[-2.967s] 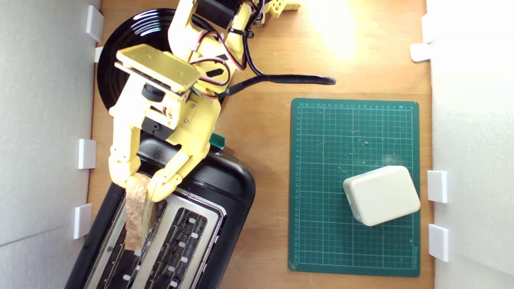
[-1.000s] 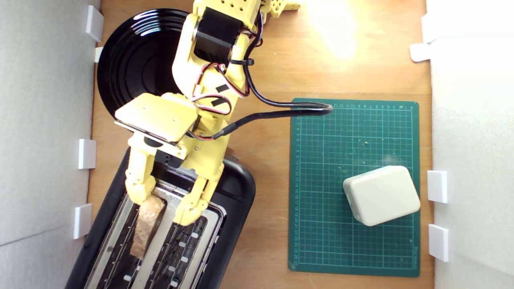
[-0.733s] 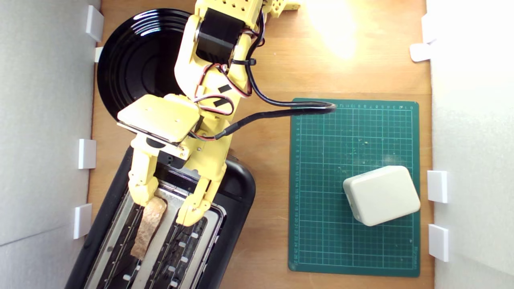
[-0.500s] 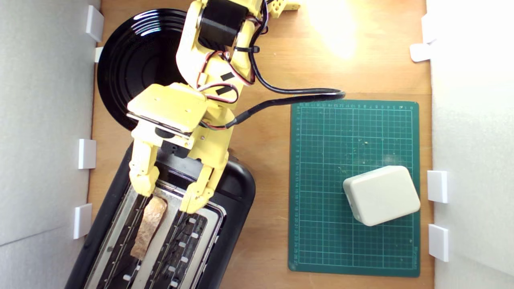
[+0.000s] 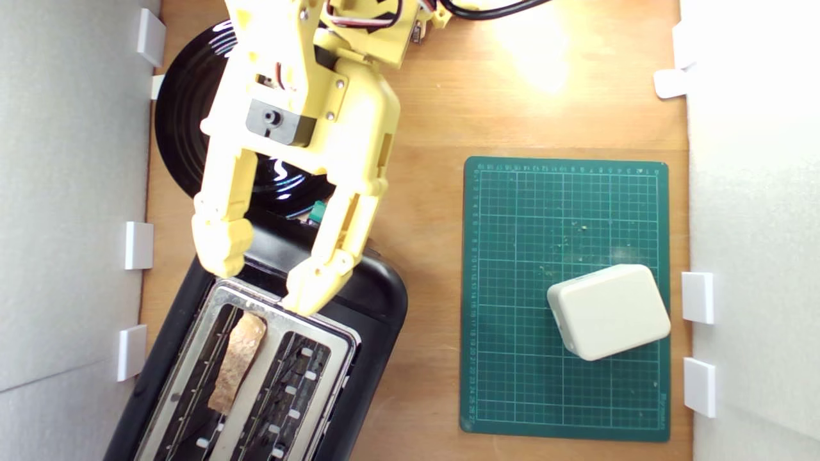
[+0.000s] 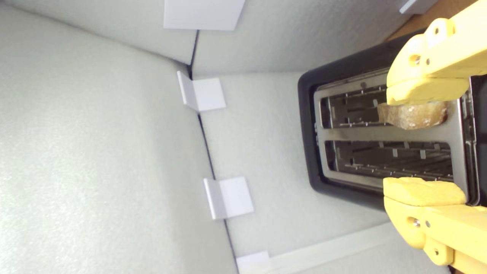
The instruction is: Pick bread and place in toaster
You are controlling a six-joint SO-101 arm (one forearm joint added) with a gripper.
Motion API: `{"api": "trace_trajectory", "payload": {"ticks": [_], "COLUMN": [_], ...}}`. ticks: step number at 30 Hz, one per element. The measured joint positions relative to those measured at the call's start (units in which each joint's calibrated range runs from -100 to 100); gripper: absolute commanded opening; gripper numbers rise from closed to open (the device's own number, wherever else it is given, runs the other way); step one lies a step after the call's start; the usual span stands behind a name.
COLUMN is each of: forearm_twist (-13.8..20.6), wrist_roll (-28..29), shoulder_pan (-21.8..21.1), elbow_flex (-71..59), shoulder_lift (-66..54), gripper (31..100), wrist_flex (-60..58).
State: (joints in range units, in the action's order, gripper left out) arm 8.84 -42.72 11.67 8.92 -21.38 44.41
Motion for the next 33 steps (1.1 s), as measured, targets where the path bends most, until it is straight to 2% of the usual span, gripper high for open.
{"api": "trace_trajectory", "payload": {"ticks": [10, 20, 23, 25, 28, 33], "forearm_twist": [-0.44, -1.07, -1.07, -1.07, -1.07, -1.16], "wrist_roll": [8.12, 17.23, 20.18, 21.73, 23.13, 24.32], "shoulder_pan": [-8.42, -17.85, -19.41, -20.32, -21.78, -23.98], "elbow_flex": [-3.24, -19.33, -23.58, -26.44, -31.9, -42.07], "shoulder_lift": [-6.8, -17.47, -20.41, -22.43, -25.45, -31.92], "gripper": [77.5, 77.4, 77.1, 74.3, 66.2, 60.8], "wrist_flex": [0.08, 0.08, 0.08, 0.08, 0.08, 0.08]}}
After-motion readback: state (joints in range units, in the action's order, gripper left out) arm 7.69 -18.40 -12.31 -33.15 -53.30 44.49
